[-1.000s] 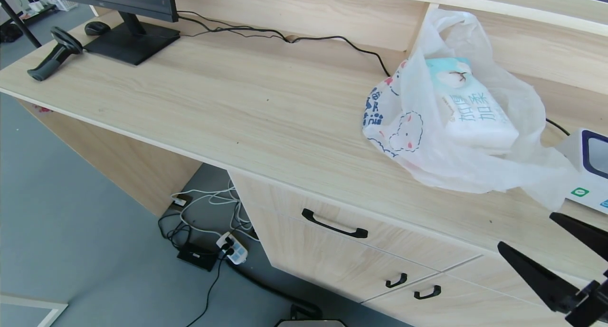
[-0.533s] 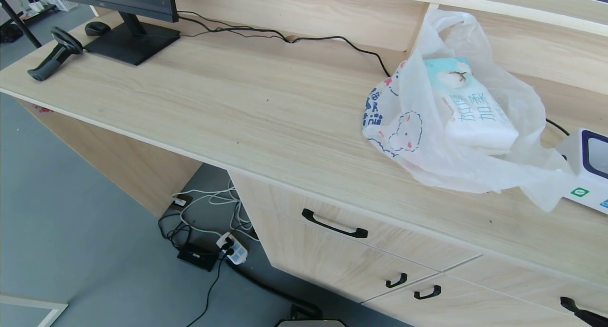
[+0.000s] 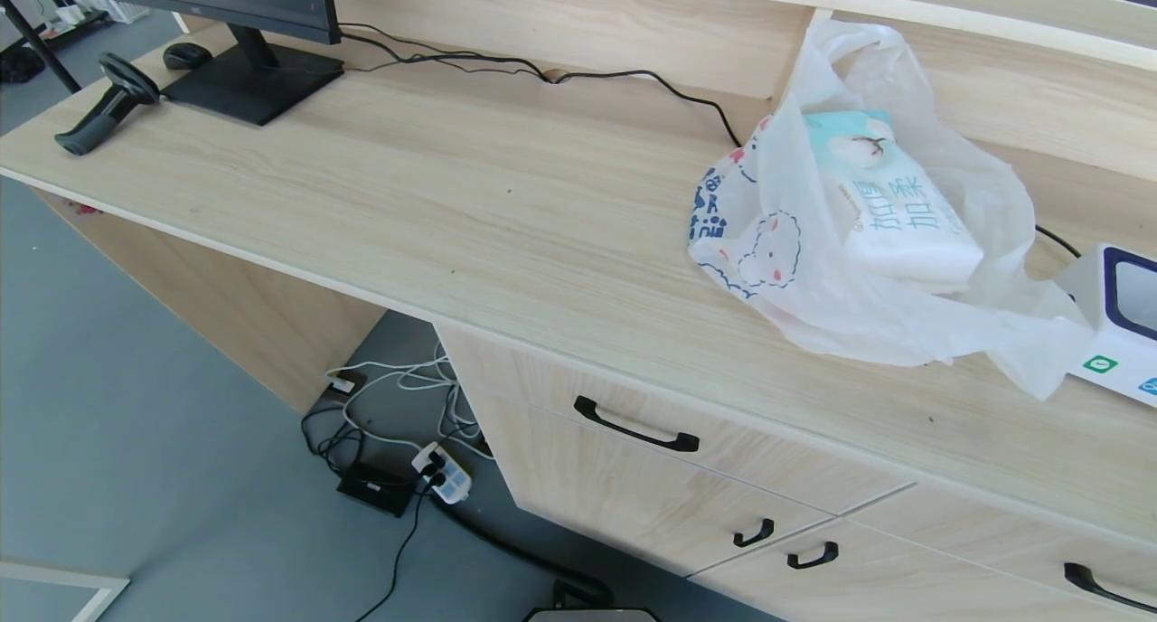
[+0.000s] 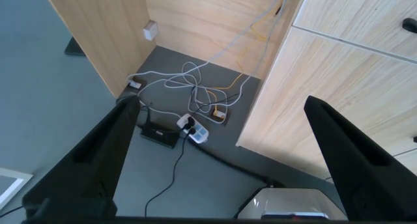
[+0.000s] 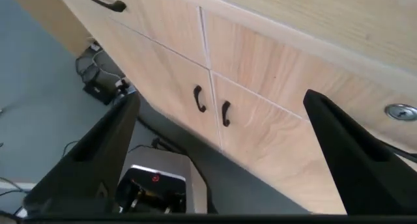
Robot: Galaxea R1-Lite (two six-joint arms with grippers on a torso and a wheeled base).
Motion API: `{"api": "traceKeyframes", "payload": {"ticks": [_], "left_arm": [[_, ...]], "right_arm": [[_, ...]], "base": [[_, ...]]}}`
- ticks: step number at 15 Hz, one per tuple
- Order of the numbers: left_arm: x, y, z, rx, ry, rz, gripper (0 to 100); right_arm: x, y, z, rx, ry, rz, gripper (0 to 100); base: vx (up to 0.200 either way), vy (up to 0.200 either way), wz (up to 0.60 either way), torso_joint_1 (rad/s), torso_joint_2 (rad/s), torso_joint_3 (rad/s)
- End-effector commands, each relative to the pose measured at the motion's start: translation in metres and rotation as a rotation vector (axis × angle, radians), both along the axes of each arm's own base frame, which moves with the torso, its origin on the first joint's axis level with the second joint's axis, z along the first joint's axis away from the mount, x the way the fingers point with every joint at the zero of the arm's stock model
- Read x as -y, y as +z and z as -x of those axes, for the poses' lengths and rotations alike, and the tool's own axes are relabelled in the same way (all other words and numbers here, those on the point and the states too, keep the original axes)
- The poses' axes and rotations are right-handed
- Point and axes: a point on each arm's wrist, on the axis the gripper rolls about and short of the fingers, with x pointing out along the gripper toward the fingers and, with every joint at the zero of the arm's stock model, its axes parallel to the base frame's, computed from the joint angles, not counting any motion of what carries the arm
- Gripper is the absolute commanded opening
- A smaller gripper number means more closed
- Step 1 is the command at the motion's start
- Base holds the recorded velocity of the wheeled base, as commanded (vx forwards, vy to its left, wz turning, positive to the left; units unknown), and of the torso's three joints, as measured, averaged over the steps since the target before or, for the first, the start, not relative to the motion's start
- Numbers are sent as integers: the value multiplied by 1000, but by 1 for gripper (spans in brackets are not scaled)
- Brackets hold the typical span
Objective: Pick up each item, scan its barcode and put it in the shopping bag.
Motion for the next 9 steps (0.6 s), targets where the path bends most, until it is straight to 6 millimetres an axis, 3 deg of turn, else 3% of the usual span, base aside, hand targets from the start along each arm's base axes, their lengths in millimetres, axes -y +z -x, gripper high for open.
{"api": "traceKeyframes", "payload": {"ticks": [1, 9], "left_arm": [[0, 0, 0, -1, 1, -1, 100], [0, 0, 0, -1, 0, 19, 100]], "right_arm": [[-4, 1, -2, -23, -253, 40, 100], [-4, -2, 6, 66, -219, -61, 100]], "base": [[0, 0, 0, 0, 0, 0], [0, 0, 0, 0, 0, 0]]}}
